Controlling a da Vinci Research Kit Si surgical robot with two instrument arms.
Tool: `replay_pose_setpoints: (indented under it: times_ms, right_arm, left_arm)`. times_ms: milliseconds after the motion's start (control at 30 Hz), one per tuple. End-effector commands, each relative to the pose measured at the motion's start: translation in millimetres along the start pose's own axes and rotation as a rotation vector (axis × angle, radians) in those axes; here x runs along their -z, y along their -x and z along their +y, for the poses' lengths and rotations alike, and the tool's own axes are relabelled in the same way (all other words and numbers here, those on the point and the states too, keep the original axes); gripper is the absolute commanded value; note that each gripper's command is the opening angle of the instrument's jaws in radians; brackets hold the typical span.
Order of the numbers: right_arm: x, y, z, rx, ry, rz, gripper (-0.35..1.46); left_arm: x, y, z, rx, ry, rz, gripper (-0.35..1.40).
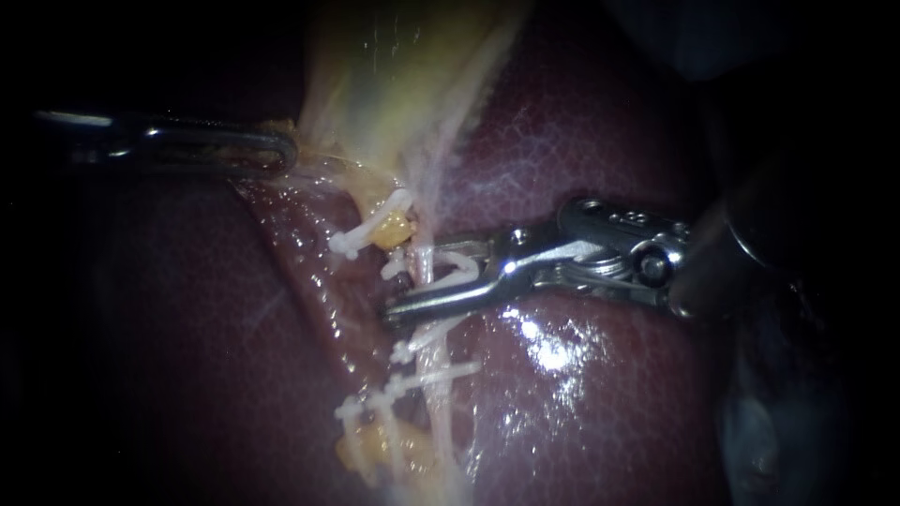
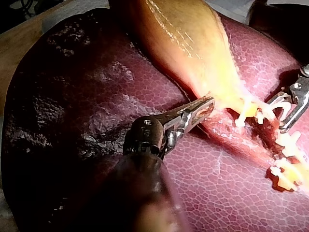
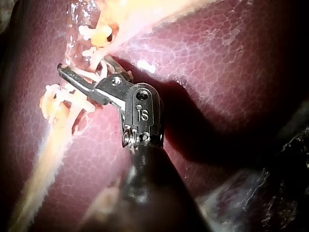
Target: Clipping third clip right tube
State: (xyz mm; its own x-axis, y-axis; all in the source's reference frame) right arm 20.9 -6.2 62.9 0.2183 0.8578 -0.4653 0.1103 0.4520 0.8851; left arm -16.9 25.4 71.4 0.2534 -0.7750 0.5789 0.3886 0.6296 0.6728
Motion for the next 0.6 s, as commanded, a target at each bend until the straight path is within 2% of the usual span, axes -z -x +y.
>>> replay_pose_setpoints:
  times_ms: [33,233,367,600]
  right_arm:
    - [0.0,0.1,0.0,-0.021,-0.019,0.003,0.50]
    - [-0.1,0.5,-0.4,-0.148,-0.180,0.071,0.50]
    - [-0.6,0.3,-0.7,-0.218,-0.123,0.109,0.50]
    - [-0.8,0.4,-0.8,-0.257,-0.111,0.112,0.46]
  left_arm:
    - [0.0,0.0,0.0,0.000,0.000,0.000,-0.35]
    - [0.0,0.0,0.0,0.000,0.000,0.000,-0.35]
    - [0.0,0.0,0.0,0.000,0.000,0.000,-0.35]
    - [0.0,0.0,0.0,0.000,0.000,0.000,-0.35]
